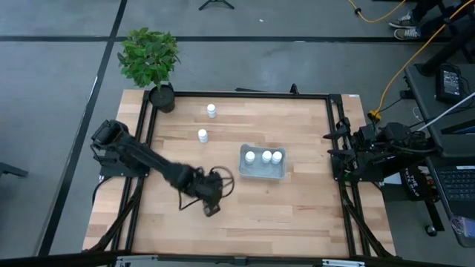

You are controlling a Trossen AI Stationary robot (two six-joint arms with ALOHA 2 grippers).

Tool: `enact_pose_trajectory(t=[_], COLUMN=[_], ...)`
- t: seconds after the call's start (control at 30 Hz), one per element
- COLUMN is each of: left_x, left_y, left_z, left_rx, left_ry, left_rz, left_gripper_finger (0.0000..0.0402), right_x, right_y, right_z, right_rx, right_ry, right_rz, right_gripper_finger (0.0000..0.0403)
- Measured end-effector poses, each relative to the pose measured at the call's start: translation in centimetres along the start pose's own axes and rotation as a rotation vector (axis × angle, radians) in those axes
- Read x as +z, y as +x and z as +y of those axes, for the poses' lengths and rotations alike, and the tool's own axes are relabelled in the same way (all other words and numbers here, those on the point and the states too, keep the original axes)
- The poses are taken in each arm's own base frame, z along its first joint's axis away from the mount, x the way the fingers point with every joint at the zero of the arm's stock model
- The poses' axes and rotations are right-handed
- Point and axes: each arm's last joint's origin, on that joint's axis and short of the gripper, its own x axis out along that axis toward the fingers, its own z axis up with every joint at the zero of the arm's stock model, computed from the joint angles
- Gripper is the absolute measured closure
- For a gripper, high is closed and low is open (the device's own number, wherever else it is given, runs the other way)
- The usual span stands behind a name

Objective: Pick and place pill bottles into a basket
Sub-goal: Put the bottom white large pill bottle into the bin

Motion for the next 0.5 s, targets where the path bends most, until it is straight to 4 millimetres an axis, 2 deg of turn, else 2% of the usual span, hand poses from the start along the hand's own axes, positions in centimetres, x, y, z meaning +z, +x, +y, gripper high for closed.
enact_pose_trajectory(t=[0.13,0.27,0.5], left_x=[4.1,7.6,12.2], left_y=[-2.4,-3.9,-4.3], left_z=[0.9,2.3,6.5], left_rx=[-0.014,-0.021,-0.005], left_ry=[0.052,0.133,0.202], left_rz=[-0.124,-0.193,-0.278], left_gripper_finger=[0.0230,0.0230,0.0230], right_x=[-0.2,-0.4,-1.6], right_y=[0.0,0.0,-0.1], right_z=[0.0,0.0,-0.1], right_rx=[-0.002,-0.004,-0.007], right_ry=[-0.003,-0.008,-0.119], right_rz=[0.018,0.045,0.163], right_gripper_finger=[0.0158,0.0158,0.0158])
